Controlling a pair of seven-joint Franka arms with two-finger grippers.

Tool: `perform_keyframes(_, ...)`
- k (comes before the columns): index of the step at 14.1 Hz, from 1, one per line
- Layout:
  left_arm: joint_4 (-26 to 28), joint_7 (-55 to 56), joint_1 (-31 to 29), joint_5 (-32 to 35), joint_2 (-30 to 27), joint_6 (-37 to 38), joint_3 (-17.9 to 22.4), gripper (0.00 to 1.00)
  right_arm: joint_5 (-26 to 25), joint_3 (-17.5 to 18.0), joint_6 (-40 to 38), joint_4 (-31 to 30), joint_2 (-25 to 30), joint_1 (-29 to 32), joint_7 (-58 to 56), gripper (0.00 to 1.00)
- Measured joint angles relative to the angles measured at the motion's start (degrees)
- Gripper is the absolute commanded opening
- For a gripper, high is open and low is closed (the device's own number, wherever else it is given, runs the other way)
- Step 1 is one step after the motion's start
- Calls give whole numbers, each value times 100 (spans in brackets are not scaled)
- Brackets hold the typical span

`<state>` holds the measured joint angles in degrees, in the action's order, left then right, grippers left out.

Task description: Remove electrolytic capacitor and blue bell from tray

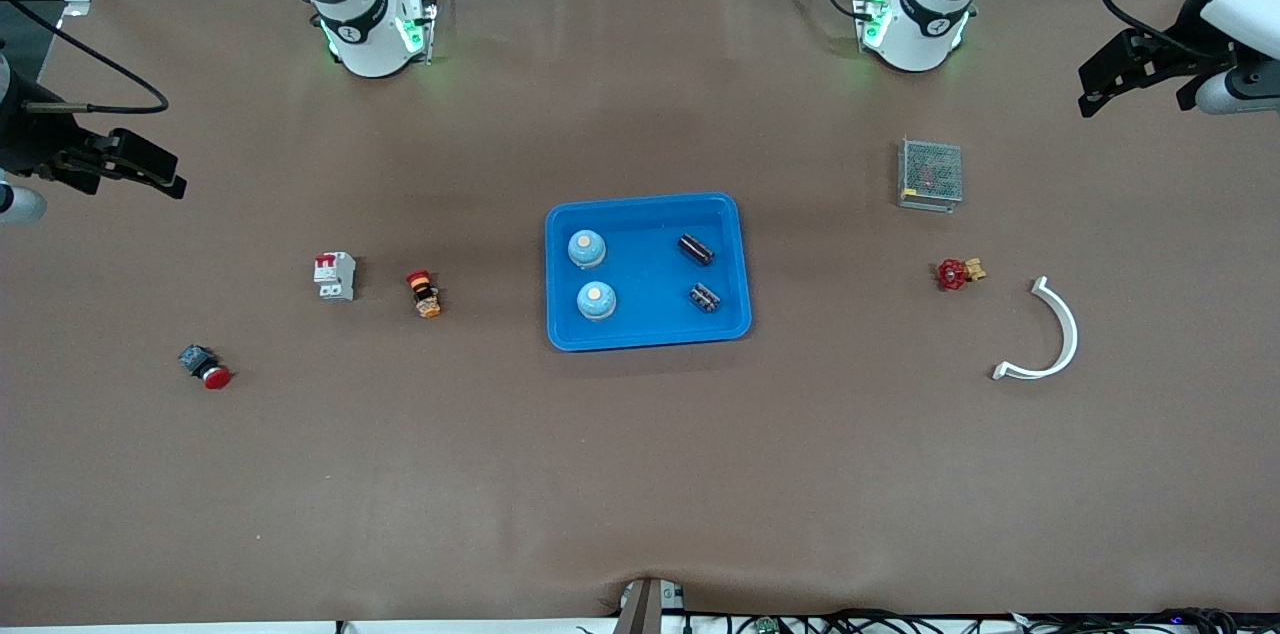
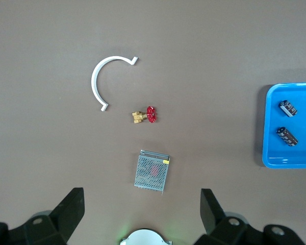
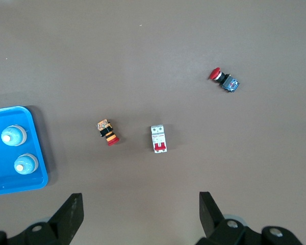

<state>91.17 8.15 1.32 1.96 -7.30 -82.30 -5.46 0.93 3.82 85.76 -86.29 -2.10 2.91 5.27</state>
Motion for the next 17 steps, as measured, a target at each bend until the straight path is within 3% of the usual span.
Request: perform_keyframes(17, -42, 1, -11, 0, 223, 22, -76, 100, -1, -82, -1, 2, 0, 13, -1, 100)
